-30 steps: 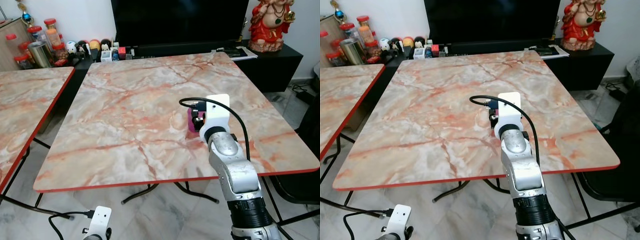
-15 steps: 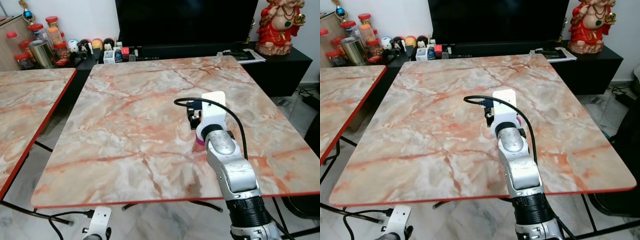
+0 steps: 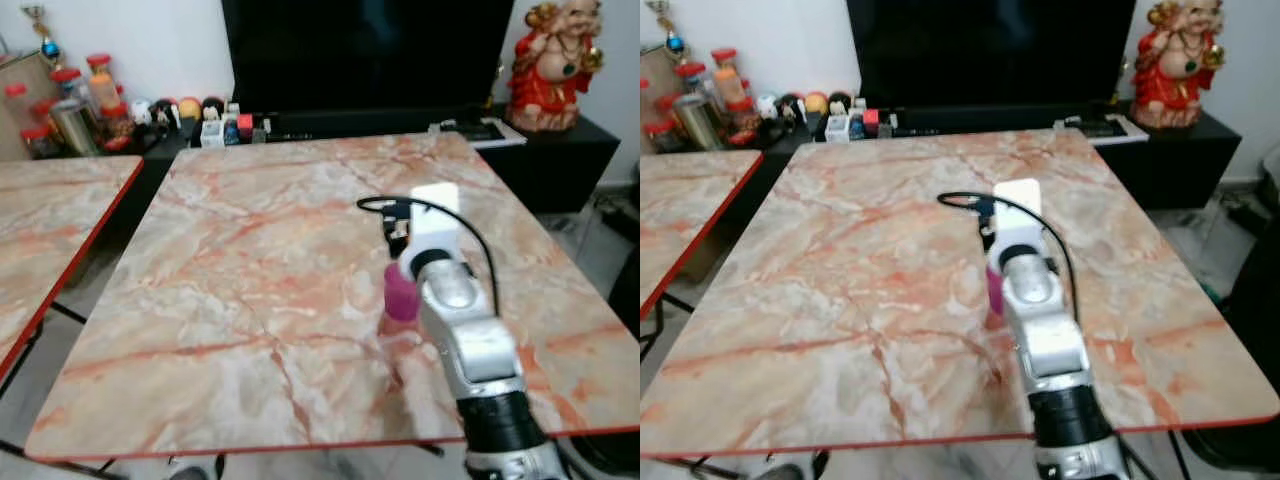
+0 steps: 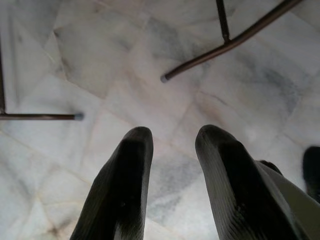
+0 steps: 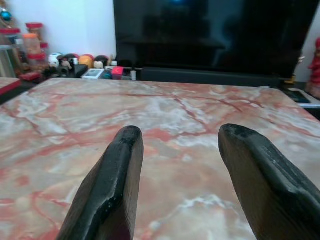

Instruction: Setting the table

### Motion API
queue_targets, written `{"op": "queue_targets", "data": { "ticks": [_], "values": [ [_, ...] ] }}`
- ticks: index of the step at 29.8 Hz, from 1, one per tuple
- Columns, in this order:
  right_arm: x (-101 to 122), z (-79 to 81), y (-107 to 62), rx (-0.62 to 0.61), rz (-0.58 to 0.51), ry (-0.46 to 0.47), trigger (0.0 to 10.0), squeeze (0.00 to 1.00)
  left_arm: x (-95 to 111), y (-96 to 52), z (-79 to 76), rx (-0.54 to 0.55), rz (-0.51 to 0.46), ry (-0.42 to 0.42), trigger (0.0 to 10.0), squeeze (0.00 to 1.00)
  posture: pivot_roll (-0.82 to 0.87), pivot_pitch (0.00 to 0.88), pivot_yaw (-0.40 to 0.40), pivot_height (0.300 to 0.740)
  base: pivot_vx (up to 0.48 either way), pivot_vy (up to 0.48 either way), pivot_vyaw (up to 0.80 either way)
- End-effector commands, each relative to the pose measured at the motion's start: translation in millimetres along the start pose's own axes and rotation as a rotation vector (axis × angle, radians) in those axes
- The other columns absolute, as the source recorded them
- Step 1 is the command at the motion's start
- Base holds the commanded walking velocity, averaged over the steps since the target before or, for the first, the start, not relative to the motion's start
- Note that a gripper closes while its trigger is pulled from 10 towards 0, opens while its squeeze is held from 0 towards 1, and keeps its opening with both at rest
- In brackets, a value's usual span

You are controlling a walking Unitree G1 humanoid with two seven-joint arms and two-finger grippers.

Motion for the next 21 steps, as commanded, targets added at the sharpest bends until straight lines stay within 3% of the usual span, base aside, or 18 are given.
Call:
{"op": "queue_targets", "data": {
  "ticks": [1,13,21],
  "values": [
    [1.0,-10.2,-1.5,-0.029,0.004,-0.005,10.0,0.00,5.9,0.8,-3.4,-0.009,-0.020,0.001,10.0,0.00,-0.07,0.007,0.042,0.736,0.000,0.000,0.00],
    [-15.1,-4.3,-17.9,-0.022,0.126,-0.017,10.0,0.00,1.9,0.3,-4.9,-0.020,-0.004,0.011,10.0,0.00,-0.08,0.016,0.047,0.736,0.000,0.000,0.00],
    [-37.3,-16.4,-18.9,-0.084,0.232,-0.029,10.0,0.00,0.3,0.1,-3.7,-0.025,0.001,0.014,10.0,0.00,-0.08,0.017,0.056,0.736,0.000,0.000,0.00]
  ]
}}
Point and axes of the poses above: a point about 5 cm out from each wrist's last joint towards the gripper, its own y axis pointing out of the wrist towards the gripper, its own x axis along the axis of the wrist's last joint, z = x × y, the point moved 4 cm from there along y, pointing out of the wrist towards the gripper, and after that the axes turned 11 degrees about y, right-handed, at the moved point
